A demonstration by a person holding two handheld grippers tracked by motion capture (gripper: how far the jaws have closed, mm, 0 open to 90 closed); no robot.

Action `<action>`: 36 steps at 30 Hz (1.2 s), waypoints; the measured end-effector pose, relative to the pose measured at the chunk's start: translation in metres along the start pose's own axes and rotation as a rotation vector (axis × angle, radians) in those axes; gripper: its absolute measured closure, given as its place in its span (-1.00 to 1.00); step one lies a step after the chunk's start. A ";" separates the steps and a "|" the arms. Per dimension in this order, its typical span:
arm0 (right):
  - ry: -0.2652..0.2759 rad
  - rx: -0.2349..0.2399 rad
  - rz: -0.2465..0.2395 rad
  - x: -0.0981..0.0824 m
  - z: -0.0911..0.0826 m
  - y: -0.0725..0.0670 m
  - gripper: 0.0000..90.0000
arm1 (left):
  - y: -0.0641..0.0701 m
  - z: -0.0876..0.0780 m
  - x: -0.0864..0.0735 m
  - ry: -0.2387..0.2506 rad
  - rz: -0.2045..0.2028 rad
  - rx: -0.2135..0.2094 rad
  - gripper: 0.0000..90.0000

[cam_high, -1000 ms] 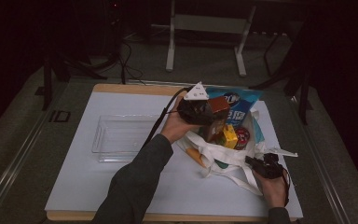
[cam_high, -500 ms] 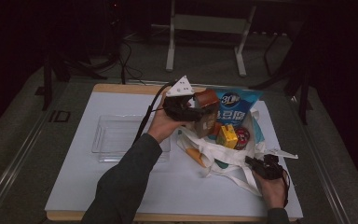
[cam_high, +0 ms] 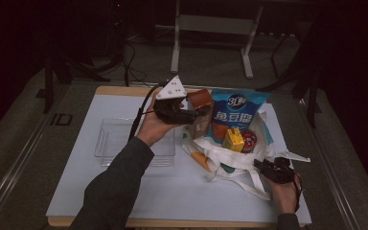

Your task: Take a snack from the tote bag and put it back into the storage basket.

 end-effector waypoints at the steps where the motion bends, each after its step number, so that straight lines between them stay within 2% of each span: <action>1: 0.007 0.003 0.005 0.001 -0.002 0.001 0.33 | -0.001 -0.002 0.000 0.004 0.000 0.001 -0.05; 6: 0.040 -0.006 -0.011 0.007 -0.013 0.001 0.22 | -0.003 -0.014 0.001 0.008 0.003 0.016 -0.05; 12: 0.107 0.003 -0.044 0.017 -0.031 -0.006 0.22 | -0.004 -0.022 0.001 0.006 0.011 0.025 -0.05; 15: 0.132 0.001 -0.065 0.021 -0.038 -0.010 0.33 | -0.004 -0.026 0.001 0.014 0.007 0.029 -0.05; 17: 0.140 -0.003 -0.076 0.023 -0.042 -0.012 0.54 | -0.004 -0.028 0.001 0.014 0.010 0.031 -0.05; 18: 0.135 -0.002 -0.082 0.023 -0.044 -0.013 0.71 | -0.004 -0.029 0.001 0.016 0.009 0.033 -0.05; 20: 0.131 -0.010 -0.101 0.023 -0.046 -0.015 0.89 | -0.004 -0.032 0.001 0.016 0.012 0.034 -0.05; 22: 0.131 -0.008 -0.113 0.023 -0.046 -0.018 0.99 | -0.004 -0.034 0.001 0.018 0.013 0.036 -0.05; 26: 0.105 0.010 -0.148 0.022 -0.043 -0.028 1.00 | -0.004 -0.040 -0.001 0.012 0.015 0.044 -0.05; 30: 0.049 0.024 -0.184 0.016 -0.027 -0.039 1.00 | -0.005 -0.047 -0.004 0.012 0.013 0.052 -0.05; 33: 0.016 0.017 -0.195 0.010 -0.018 -0.042 1.00 | -0.005 -0.052 -0.006 0.011 0.014 0.056 -0.05; 36: 0.003 0.017 -0.186 0.005 -0.012 -0.041 1.00 | -0.005 -0.058 -0.009 0.011 0.010 0.059 -0.05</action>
Point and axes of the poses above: each handheld gripper's, and its own axes: z roughly forward along the jaws, x roughly out of its top, y roughly to its right, the point moved 1 cm from there along z, roughly forward along the jaws, and after that the axes turned 6 degrees about -x, right-handed, at the moved point
